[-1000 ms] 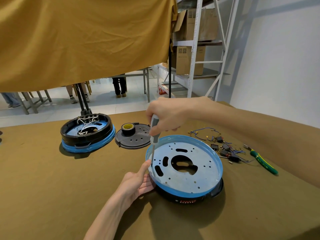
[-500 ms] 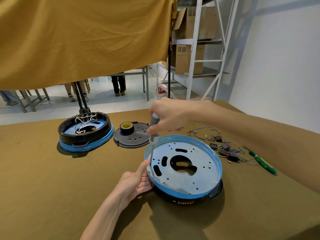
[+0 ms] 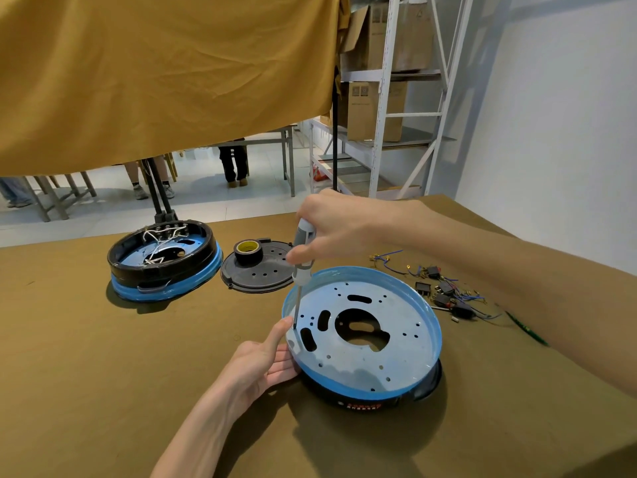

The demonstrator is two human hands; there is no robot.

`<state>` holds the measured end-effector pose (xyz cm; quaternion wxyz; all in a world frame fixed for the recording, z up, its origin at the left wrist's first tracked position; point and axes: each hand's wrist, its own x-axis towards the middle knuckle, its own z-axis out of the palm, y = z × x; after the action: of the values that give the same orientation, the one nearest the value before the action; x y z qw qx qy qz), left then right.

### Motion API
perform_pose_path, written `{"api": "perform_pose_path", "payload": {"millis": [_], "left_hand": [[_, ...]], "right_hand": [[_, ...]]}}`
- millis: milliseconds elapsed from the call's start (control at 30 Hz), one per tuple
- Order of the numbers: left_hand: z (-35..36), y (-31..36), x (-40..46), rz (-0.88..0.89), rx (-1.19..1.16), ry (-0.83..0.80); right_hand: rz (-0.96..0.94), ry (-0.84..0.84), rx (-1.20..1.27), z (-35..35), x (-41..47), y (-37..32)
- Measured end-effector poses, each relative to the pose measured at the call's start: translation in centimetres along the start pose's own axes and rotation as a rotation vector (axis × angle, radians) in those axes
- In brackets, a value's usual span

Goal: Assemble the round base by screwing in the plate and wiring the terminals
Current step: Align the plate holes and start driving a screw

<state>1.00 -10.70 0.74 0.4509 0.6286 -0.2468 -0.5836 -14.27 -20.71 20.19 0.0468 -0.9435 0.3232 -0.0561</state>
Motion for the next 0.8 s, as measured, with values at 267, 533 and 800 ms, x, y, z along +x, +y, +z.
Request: {"api": "perform_pose_path", "payload": {"millis": [267, 533, 800], "left_hand": [[-0.2, -0.1, 0.0, 0.005, -0.016, -0.03], [-0.3, 0.0, 0.2, -0.018, -0.003, -0.041], [-0.3, 0.1, 0.1, -0.021, -0.039, -0.031]], "right_hand": [[-0.113, -0.078, 0.076, -0.3, 0.4, -0.9], [-0.038, 0.038, 0.052, 0.6, 0.7, -0.9], [-0.1, -0.14, 0.059, -0.8, 0.9, -0.6]]}}
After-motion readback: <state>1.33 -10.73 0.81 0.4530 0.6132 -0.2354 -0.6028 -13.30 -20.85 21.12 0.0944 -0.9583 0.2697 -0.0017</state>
